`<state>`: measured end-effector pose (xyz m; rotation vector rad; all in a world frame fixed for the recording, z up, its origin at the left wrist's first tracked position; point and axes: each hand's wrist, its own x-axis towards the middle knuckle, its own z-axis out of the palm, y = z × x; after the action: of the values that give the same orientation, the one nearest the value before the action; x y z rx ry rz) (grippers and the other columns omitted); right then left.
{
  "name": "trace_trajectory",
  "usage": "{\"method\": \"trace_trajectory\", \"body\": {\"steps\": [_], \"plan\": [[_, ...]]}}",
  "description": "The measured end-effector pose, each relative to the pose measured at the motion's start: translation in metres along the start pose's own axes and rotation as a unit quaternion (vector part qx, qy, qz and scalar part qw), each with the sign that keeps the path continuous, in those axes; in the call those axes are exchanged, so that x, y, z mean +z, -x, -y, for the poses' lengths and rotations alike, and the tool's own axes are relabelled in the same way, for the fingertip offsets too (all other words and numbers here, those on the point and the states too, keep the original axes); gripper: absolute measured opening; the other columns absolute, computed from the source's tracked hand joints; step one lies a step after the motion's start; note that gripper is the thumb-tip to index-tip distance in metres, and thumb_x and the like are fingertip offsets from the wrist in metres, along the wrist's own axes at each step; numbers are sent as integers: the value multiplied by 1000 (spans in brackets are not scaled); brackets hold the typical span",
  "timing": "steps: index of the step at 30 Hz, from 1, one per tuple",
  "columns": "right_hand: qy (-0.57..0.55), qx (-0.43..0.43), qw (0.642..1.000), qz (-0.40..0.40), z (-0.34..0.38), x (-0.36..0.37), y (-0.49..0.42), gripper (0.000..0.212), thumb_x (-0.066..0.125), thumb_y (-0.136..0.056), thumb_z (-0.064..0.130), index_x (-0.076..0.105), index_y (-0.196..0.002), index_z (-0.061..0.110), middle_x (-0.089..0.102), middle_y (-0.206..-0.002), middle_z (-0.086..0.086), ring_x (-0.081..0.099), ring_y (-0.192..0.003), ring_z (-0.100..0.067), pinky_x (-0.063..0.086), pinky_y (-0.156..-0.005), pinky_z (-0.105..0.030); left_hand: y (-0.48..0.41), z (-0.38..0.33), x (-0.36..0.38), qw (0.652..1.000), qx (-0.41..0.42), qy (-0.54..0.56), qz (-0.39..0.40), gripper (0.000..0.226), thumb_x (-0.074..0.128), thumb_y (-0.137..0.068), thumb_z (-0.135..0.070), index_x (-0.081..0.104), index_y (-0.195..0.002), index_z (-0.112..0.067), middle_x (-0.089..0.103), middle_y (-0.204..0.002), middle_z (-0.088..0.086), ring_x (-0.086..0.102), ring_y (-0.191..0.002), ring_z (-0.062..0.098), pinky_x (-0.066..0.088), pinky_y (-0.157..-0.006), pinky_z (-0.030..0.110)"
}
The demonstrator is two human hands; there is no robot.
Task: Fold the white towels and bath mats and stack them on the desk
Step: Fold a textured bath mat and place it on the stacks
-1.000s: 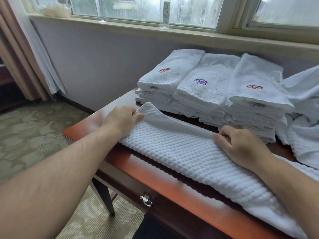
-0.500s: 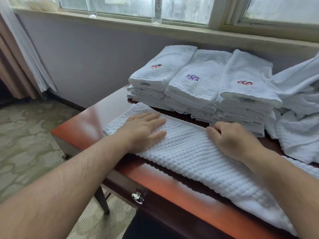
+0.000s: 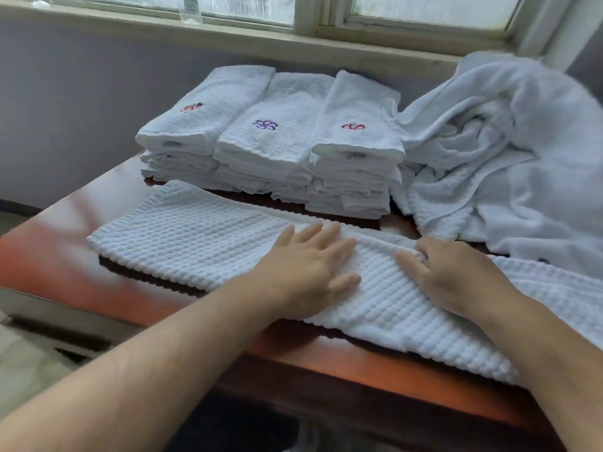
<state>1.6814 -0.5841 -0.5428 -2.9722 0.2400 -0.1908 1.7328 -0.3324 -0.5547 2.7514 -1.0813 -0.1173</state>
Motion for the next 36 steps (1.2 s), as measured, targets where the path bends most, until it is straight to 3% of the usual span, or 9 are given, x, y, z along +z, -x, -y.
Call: {"method": "trace_trajectory", "body": {"steps": [5,8,12,14,17,20,28,31,36], "plan": [[-5,-38,999,-35,-1,-3,-17,39,33,-97,61,46,-89,25,55,-88,7,46,-83,-18,32,-80,-39,5,17,1,998,23,-43,26,74,3,-88,-79,-10,-154,-49,-17,-166,-14,-19,-151,7,-14,-123,43],[33,-13,999,-28,0,1,-14,31,44,-97,56,47,-106,26,51,-109,3,42,-100,-19,32,-89,-42,5,14,0,998,-17,-30,42,70,9,-92,-73,-6,-156,-47,-15,-166,-16,-17,-152,9,-11,-123,46],[24,-57,988,-144,-5,0,21,38,52,-92,45,60,-119,20,60,-115,-1,51,-109,-24,35,-94,-41,-11,-8,-3,999,-50,12,6,60,19,-103,-58,7,-159,-39,-1,-169,-8,-7,-154,14,-6,-124,48],[-30,-45,995,-80,-10,-3,36,48,41,-94,54,59,-129,26,59,-131,5,48,-127,-19,30,-106,-38,-24,-23,-5,999,-22,37,3,63,22,-102,-61,8,-159,-39,1,-169,-9,-6,-154,11,-6,-125,45],[-43,-25,995,81,-24,-3,50,75,16,-92,73,25,-158,38,14,-165,20,2,-153,-4,-2,-126,-38,-39,-33,-3,999,-16,32,36,68,20,-98,-69,8,-159,-39,0,-168,-10,-7,-154,11,-5,-125,48],[-45,-19,992,120,-36,-8,55,88,4,-82,81,6,-160,40,-10,-166,21,-18,-150,1,-13,-123,-35,-49,-37,-1,998,-47,11,30,64,21,-100,-64,12,-158,-39,4,-168,-10,-3,-154,13,-4,-124,49],[-12,52,993,107,-70,-13,74,89,3,-84,79,-6,-160,35,-16,-165,17,-22,-149,-2,-14,-124,-38,-47,-69,16,995,-103,17,0,68,13,-100,-57,-7,-160,-31,-9,-169,-2,-13,-154,21,-8,-124,48],[12,86,991,106,-81,-17,78,87,6,-88,76,-10,-161,30,-20,-165,15,-23,-149,-1,-14,-124,-40,-43,-80,14,999,-42,2,-31,61,17,-105,-46,-5,-160,-32,-6,-169,-3,-11,-154,17,-5,-125,44],[-38,81,995,40,-86,-18,81,72,18,-98,61,11,-162,27,-3,-169,11,-13,-153,-8,-10,-125,-37,-56,-130,13,985,104,80,-114,52,35,-104,-36,29,-155,-36,26,-164,-11,17,-150,8,13,-122,31]]}}
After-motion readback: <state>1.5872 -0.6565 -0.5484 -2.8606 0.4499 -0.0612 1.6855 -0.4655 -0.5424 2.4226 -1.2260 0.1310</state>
